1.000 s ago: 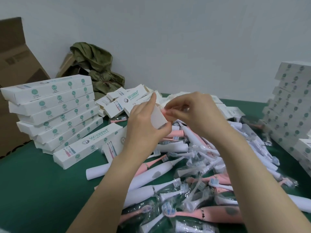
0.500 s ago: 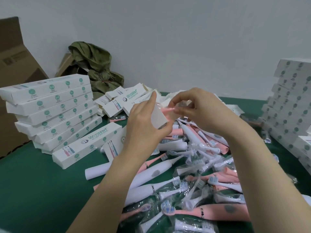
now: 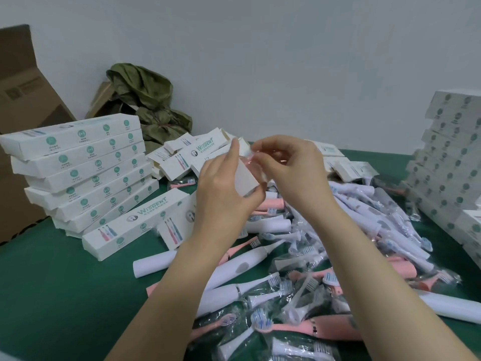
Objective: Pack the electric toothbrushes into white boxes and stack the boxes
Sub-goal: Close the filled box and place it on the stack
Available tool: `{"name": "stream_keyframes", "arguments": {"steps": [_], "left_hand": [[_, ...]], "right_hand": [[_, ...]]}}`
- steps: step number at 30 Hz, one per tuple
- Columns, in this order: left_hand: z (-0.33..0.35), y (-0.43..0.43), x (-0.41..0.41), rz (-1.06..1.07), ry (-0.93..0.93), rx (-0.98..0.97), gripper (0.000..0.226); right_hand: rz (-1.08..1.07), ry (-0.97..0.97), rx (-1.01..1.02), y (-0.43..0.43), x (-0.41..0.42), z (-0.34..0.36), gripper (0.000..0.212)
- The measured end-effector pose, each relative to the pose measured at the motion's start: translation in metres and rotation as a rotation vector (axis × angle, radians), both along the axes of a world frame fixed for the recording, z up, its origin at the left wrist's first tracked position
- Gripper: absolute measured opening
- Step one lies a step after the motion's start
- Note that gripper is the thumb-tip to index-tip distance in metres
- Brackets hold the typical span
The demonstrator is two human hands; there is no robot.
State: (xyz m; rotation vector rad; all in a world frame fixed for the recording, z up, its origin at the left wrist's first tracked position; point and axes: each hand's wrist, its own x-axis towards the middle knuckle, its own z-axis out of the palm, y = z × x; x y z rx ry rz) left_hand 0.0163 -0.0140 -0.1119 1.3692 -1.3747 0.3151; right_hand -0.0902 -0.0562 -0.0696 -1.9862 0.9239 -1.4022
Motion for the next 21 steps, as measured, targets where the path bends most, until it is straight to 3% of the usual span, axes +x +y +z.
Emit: {"name": "stream_keyframes", "arguments": {"steps": [4,7,10,12,15,18,21], "left_hand": [[-0.001,0.0,0.008,0.055,0.005,-0.04,0.071],[0.001,0.0,0.011,0.059,-0.012,-0.026,0.068],[0.006,0.001,0.017,0.06,0.025,-0.011,0.074],[0.01,0.004,0.026,0.084,0.135,-0.021,0.08],[0.015,0.008,0.038,0.108,0.314,-0.085,0.084],[0.016,0.008,0.039,0.114,0.346,-0.106,0.082],[0.014,0.006,0.034,0.097,0.314,-0.071,0.083]], "right_hand": [[0.073,0.168,-0.195,0.008,0.018,-0.015,0.031],[0.152,0.275,-0.145,0.005,0.024,-0.021,0.037],[0.208,0.063,-0.047,-0.002,0.007,-0.01,0.039],[0.111,-0.106,0.035,-0.014,-0.011,-0.002,0.042],[-0.067,-0.119,0.213,-0.038,-0.033,-0.007,0.042],[-0.098,0.173,0.369,-0.052,-0.037,-0.024,0.037],[-0.056,0.649,0.353,-0.059,-0.024,-0.044,0.019]]}}
